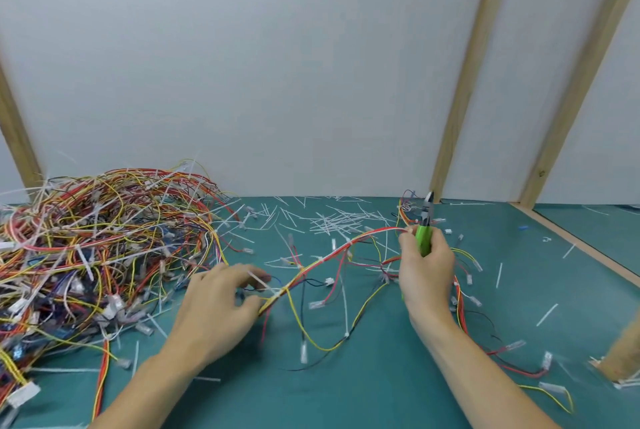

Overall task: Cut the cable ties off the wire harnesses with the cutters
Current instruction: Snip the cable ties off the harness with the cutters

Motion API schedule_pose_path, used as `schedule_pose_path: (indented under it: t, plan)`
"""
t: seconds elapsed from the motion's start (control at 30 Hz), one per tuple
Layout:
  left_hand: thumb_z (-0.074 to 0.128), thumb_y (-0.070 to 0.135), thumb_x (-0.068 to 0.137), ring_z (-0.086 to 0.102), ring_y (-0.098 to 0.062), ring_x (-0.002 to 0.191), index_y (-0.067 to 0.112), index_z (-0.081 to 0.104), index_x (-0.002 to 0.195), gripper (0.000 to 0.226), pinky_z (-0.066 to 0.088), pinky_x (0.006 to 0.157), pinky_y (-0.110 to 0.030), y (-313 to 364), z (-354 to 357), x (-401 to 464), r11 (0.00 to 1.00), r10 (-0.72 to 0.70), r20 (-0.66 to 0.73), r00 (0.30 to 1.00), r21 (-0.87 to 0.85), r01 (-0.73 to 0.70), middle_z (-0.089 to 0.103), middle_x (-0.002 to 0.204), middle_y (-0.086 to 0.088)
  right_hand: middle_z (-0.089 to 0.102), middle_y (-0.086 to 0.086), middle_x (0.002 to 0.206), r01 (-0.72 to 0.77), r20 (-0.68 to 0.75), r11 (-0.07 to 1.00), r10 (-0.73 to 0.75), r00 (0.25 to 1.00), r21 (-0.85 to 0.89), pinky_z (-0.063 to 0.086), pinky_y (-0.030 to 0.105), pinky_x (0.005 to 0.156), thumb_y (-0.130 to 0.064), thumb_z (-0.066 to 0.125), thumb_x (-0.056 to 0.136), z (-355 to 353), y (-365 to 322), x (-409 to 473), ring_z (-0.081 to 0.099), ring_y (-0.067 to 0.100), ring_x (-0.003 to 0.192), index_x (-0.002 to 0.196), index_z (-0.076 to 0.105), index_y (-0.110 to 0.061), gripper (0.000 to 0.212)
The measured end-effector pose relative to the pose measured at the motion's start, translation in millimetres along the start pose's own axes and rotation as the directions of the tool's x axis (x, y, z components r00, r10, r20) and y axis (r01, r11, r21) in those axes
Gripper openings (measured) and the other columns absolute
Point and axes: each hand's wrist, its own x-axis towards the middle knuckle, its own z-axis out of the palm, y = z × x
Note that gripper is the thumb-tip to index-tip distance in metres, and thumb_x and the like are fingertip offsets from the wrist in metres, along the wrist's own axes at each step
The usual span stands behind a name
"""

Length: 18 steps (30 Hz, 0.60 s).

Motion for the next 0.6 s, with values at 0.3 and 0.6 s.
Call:
schedule_pose_path:
  t: [0.3,0.6]
  plan:
    - [0.052,0.038,0.098,0.045,-0.015,0.066,0.022,0.044,0.065,0.038,0.038,0.064,-0.039,-5.7,18.1,0.0,0.994,0.104,-0.044,0.994,-0.018,-0.105,0.047,0.061,0.005,0.065,-0.002,0.085,0.465,0.032,0.879,-0.470,0.882,0.101,0.044,0.027,0.064,-0.015,0.057,0.087,-4.9,-42.7,-27.1,0.054,0.017,0.067,0.103,0.060,-0.031,0.023]
    - [0.052,0.034,0.087,0.036,-0.008,0.051,0.016,0.051,0.067,0.027,0.033,0.053,-0.033,0.5,20.6,-1.0,0.919,-0.002,-0.047,0.999,-0.394,-0.017,0.043,0.051,0.006,0.068,-0.018,0.105,0.654,0.738,0.756,-0.424,0.525,-0.031,0.034,0.001,0.076,-0.020,0.071,0.076,22.8,-23.1,-87.0,0.048,-0.017,0.083,0.113,0.065,-0.032,0.039]
